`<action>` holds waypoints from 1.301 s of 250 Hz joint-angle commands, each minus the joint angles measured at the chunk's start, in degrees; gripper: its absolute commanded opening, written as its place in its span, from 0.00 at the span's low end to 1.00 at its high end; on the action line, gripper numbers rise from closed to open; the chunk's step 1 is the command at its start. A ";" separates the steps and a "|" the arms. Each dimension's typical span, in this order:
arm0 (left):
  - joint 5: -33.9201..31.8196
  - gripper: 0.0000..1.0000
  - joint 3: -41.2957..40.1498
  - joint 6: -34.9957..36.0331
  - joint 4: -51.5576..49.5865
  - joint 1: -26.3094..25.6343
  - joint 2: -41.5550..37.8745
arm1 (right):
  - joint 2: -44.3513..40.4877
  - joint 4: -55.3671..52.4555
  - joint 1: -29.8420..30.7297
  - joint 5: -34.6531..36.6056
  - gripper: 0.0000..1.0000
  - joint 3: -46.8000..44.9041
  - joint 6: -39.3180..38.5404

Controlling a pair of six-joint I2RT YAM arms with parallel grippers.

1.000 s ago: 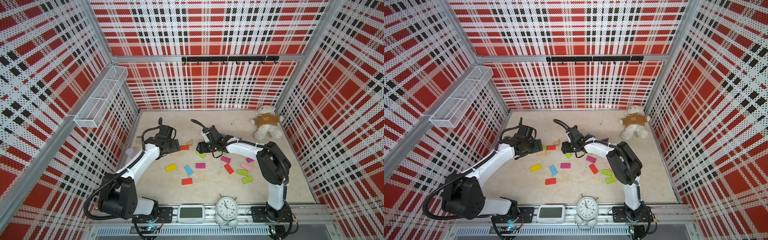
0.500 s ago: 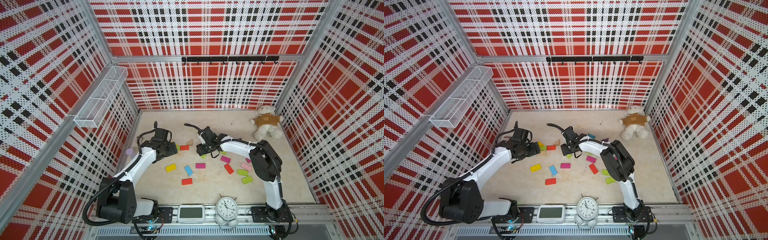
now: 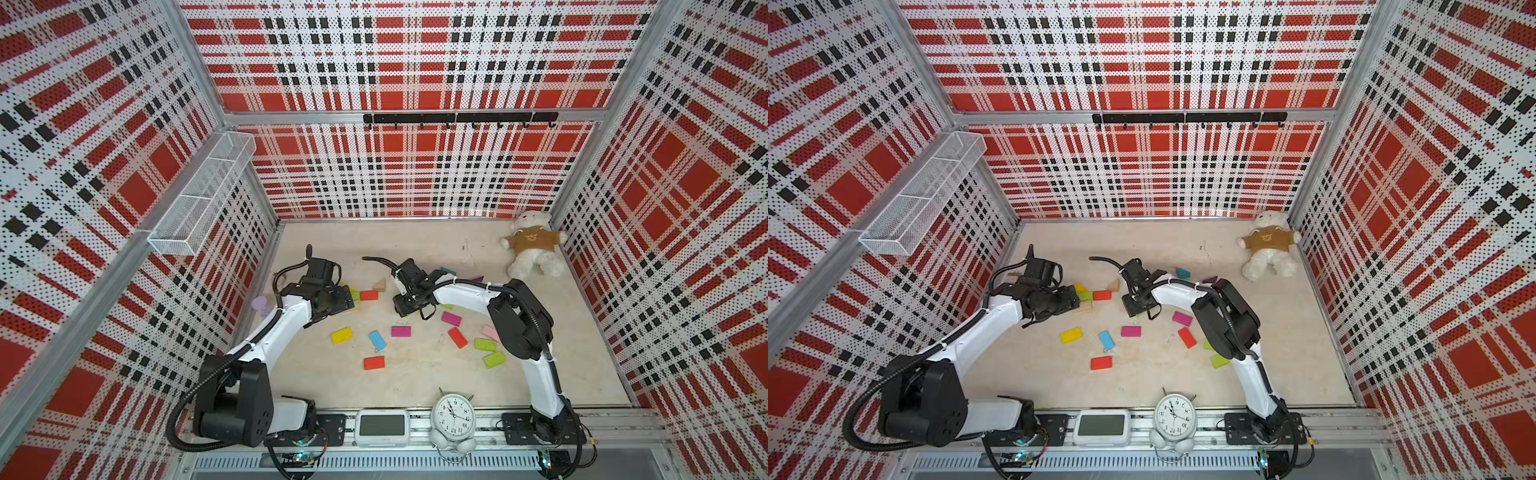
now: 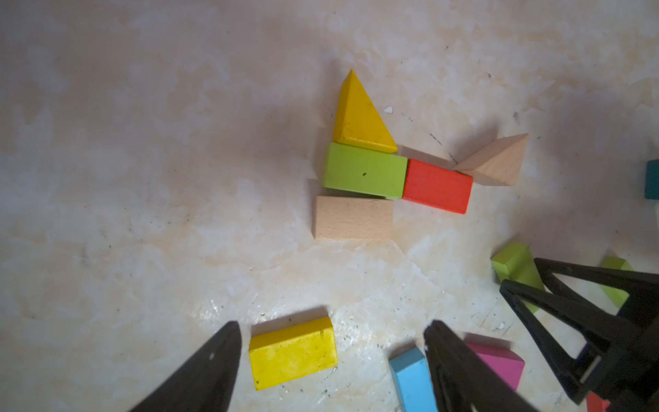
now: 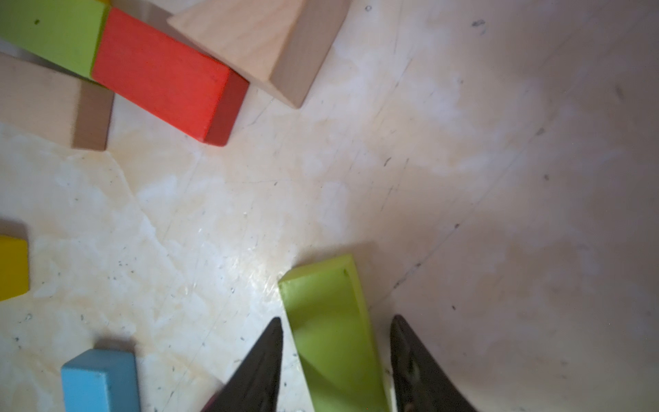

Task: Assemble a carrot with building blocks
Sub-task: Assemble the building block at the center of the board.

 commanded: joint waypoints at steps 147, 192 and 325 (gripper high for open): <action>3.58 0.83 -3.47 -1.24 -2.63 7.95 -12.37 | 6.56 -0.38 6.01 -0.96 0.31 10.79 -5.94; 4.37 0.83 -3.83 -0.90 -2.65 8.69 -12.92 | 8.66 -0.69 7.52 -2.16 0.32 14.56 -6.86; 5.64 0.83 -3.91 -0.14 -3.14 10.06 -13.74 | 13.22 -2.24 8.48 -1.73 0.51 21.54 -7.46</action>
